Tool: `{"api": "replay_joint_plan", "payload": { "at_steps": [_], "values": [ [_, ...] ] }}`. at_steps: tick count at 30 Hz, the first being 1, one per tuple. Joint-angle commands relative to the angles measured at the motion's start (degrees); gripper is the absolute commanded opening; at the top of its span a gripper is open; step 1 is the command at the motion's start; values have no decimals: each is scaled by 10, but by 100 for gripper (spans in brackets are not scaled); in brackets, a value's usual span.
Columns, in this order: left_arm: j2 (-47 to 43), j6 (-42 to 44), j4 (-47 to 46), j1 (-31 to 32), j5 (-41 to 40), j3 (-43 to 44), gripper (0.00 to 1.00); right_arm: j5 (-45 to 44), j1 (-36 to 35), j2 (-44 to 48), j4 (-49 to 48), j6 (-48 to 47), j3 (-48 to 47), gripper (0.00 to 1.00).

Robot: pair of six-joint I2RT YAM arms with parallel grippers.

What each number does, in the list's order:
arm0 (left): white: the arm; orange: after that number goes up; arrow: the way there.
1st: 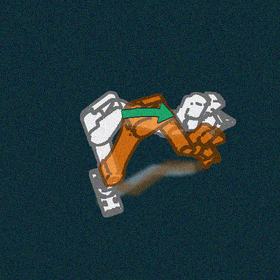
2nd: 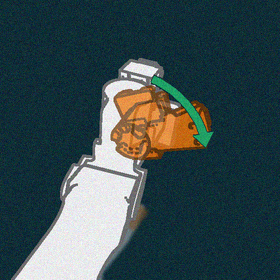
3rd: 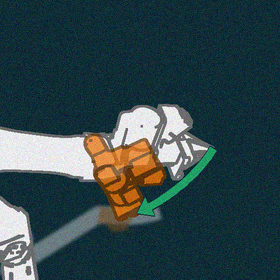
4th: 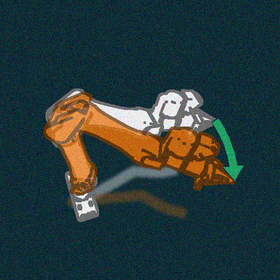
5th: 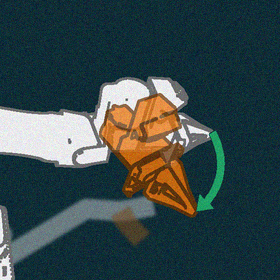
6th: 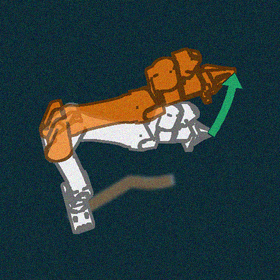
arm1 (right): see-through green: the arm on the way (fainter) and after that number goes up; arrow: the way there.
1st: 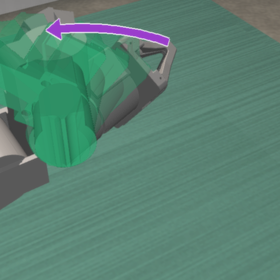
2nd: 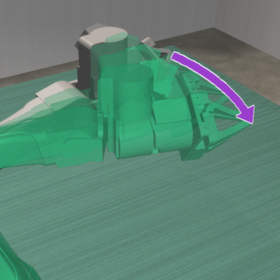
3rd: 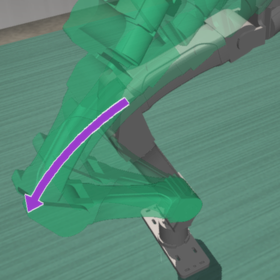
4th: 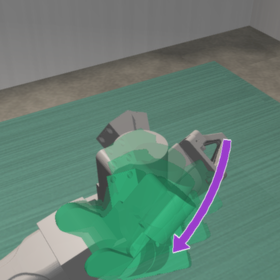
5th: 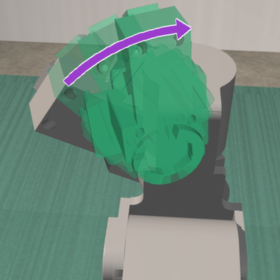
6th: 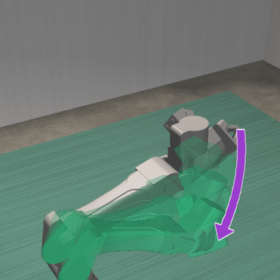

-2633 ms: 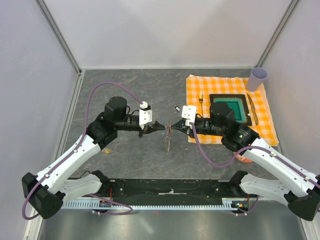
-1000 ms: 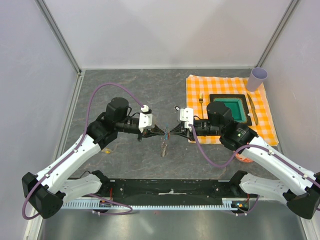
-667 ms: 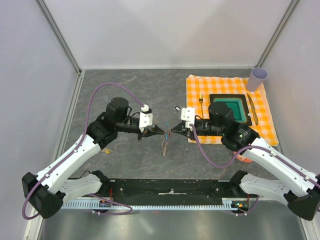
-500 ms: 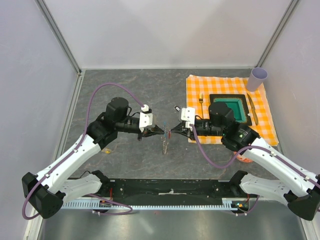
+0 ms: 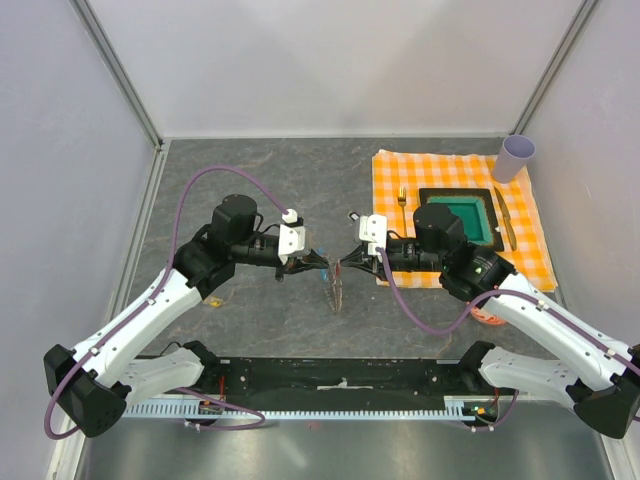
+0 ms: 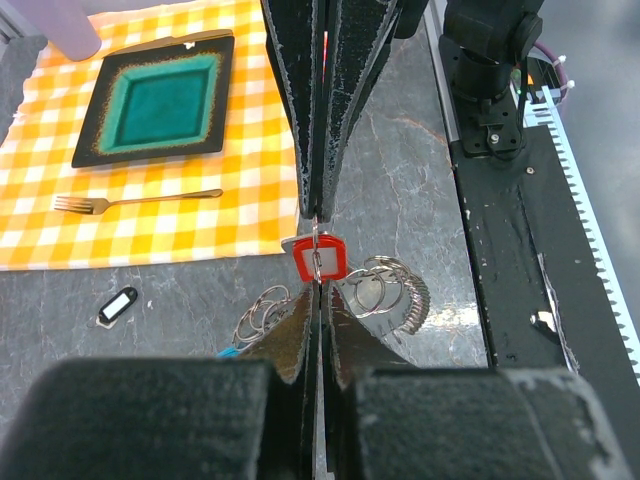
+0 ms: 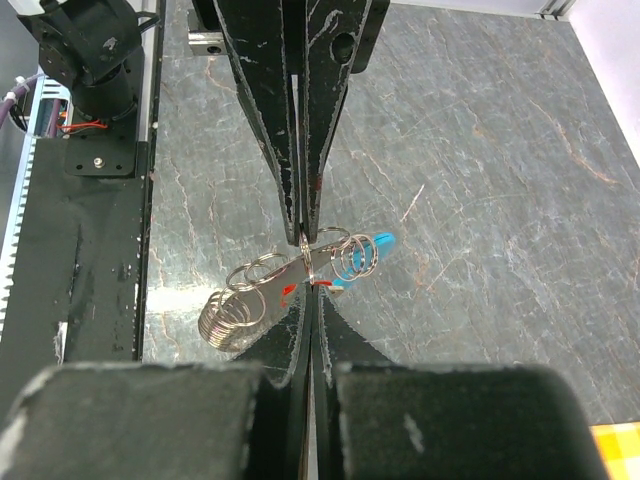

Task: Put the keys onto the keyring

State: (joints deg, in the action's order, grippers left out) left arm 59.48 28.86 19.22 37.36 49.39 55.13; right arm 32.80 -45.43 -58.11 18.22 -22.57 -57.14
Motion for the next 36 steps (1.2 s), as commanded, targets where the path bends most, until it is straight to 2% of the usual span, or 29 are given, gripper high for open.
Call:
{"api": "replay_joint_plan", "payload": {
  "at_steps": [1,23,36],
  "values": [
    [-2,6,-31,3,9,23,2,18,-3,1,-11,-7,-20,0],
    [5,-14,-39,3,6,24,2,33,-4,-8,-16,0,-23,0],
    [-2,-24,-43,3,3,27,2,3,-14,-16,-18,4,-26,0]
  ]
}}
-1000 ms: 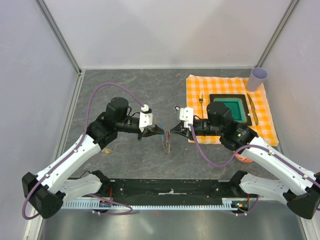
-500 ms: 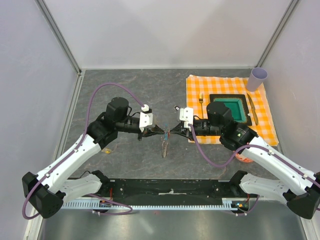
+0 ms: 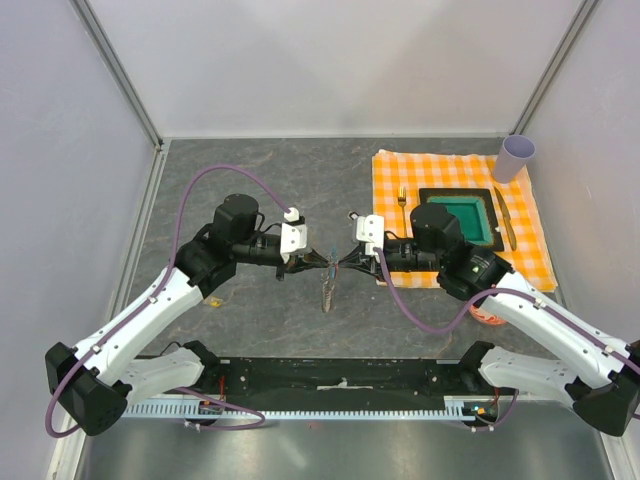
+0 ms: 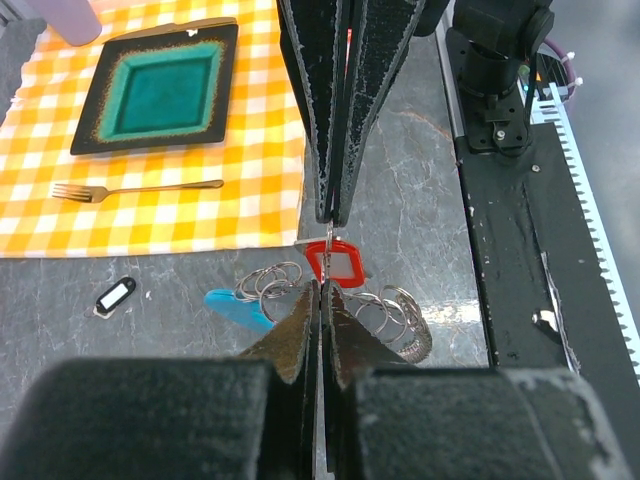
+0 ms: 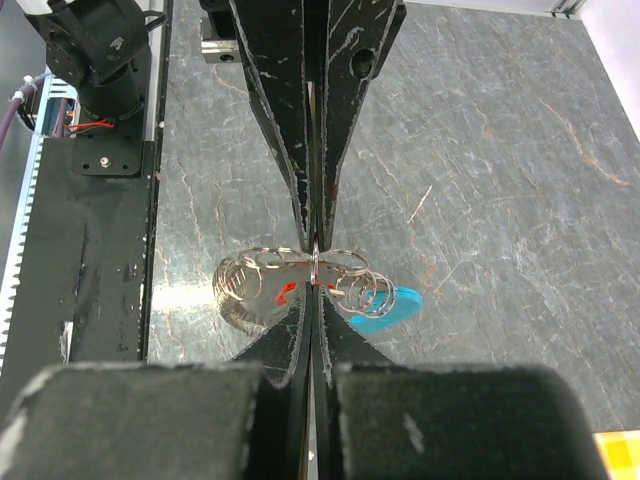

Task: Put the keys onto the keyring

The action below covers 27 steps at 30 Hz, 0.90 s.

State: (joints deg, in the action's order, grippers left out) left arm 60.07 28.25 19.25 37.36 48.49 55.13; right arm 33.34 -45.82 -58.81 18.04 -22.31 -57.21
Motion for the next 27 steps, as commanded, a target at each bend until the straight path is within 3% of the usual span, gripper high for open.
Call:
{"api": "replay_joint_plan", "payload": {
  "at_steps": [1,17,27],
  "values": [
    [-8,-21,-46,3,11,27,2,-2,-10,-9,-16,2,-26,0],
    [-13,-42,-57,3,6,28,2,-17,-24,-12,-11,-5,-30,0],
    [10,-73,-10,3,-58,75,2,-28,-34,-3,-1,-24,-28,0]
  ]
}}
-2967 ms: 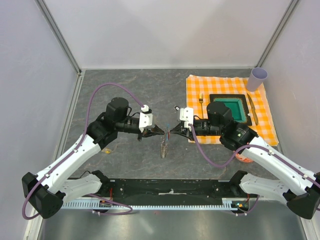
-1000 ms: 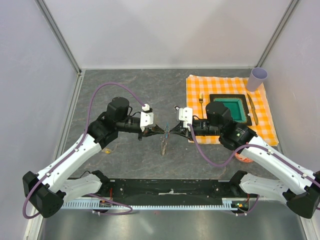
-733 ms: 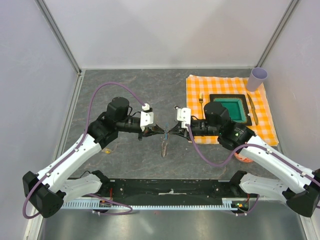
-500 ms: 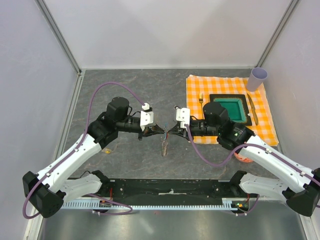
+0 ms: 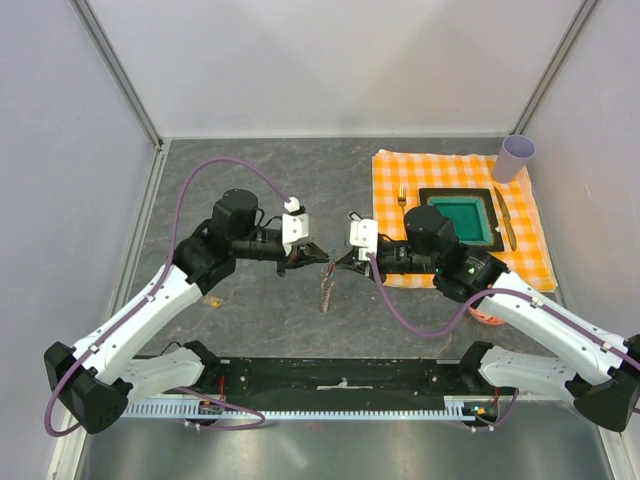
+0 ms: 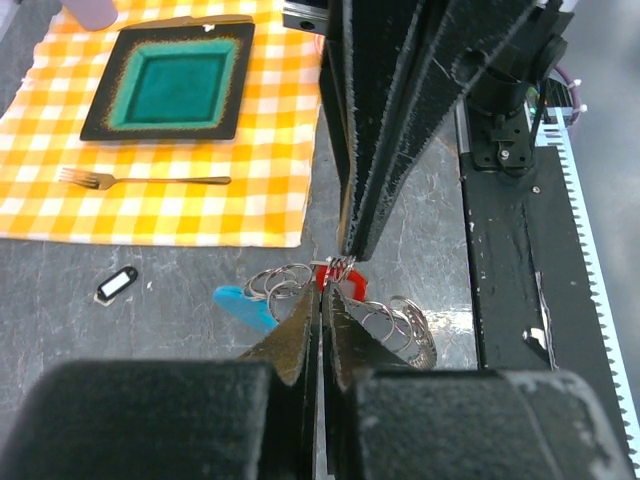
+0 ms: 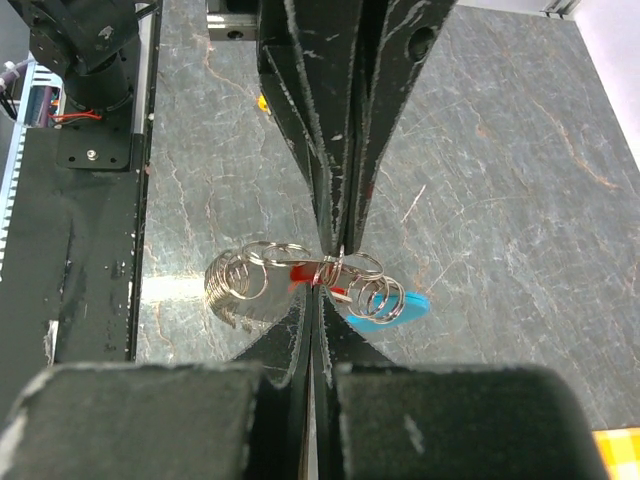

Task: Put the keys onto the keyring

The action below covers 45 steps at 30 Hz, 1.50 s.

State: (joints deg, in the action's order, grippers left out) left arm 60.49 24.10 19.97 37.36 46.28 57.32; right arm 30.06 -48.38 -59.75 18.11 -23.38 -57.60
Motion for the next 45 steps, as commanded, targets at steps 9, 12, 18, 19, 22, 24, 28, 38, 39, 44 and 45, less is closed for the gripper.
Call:
{"api": "replay_joint_plan", "payload": {
  "at_steps": [9,12,18,19,22,24,28,38,39,44,45],
  "values": [
    [-1,-88,-5,3,-67,72,2,-20,-13,17,3,-17,-23,0],
    [-25,-124,-53,3,-67,35,2,-22,-15,17,-10,-11,-15,0],
    [-88,-193,-172,3,-91,-48,2,-14,-17,14,-25,-1,-5,0],
    [-94,-196,-182,3,-95,-56,2,-16,-16,15,-34,3,-1,0],
    [-113,-206,-214,3,-120,-77,2,-24,-16,20,-48,12,8,0],
    [-123,-209,-227,3,-124,-90,2,-27,-16,24,-55,19,14,0],
    [-135,-221,-274,3,-119,-125,2,-12,-16,28,-85,43,27,0],
    [-157,-222,-319,3,-133,-153,2,-12,-17,28,-119,72,43,7],
    [-156,-222,-319,3,-130,-153,2,-13,-16,27,-117,74,43,12],
    [-155,-222,-326,3,-122,-162,2,-30,-17,37,-120,88,31,34],
    [-155,-223,-328,3,-123,-162,2,-35,-16,41,-123,89,29,36]
  ]
}}
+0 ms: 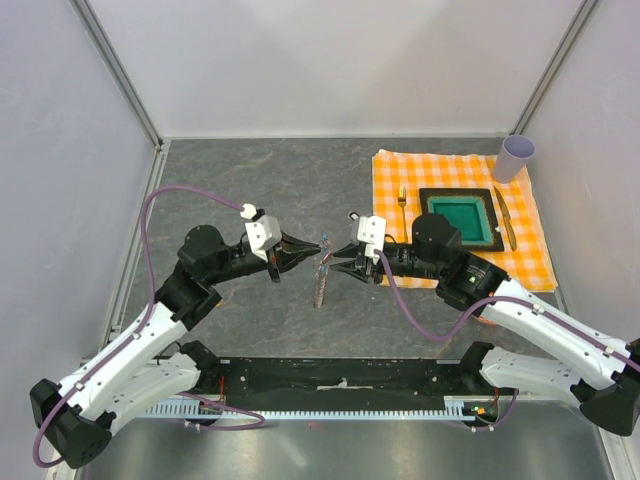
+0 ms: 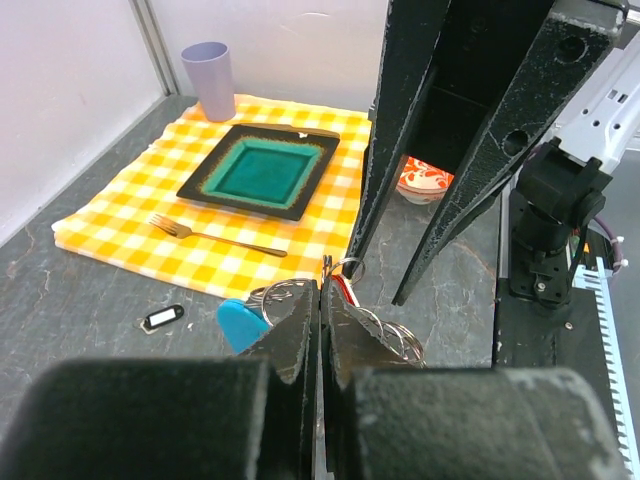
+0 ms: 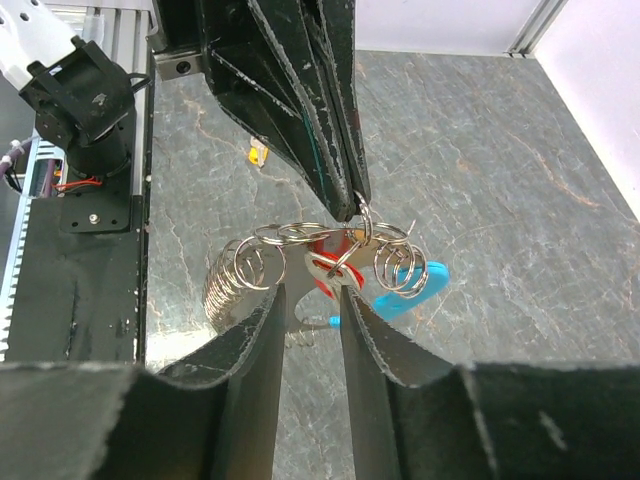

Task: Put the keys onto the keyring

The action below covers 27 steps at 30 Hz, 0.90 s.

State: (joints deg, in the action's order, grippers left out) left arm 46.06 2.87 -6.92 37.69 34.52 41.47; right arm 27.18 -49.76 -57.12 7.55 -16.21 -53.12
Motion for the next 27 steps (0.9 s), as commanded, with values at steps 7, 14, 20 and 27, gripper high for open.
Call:
{"api": "replay_joint_plan", "payload": {
  "at_steps": [7,14,20,27],
  "values": [
    [-18,-21,-73,-1,-16,-14,2,-84,-2,32,-40,41,-27,39],
    [-25,-46,-105,-1,-17,-36,2,-77,-2,8,-92,90,-33,41],
    [-31,-53,-123,-2,-21,-50,2,-54,0,-25,-94,104,-57,30],
    [-40,-54,-135,-1,-41,-58,2,-37,2,-33,-84,116,-50,29]
  ]
}}
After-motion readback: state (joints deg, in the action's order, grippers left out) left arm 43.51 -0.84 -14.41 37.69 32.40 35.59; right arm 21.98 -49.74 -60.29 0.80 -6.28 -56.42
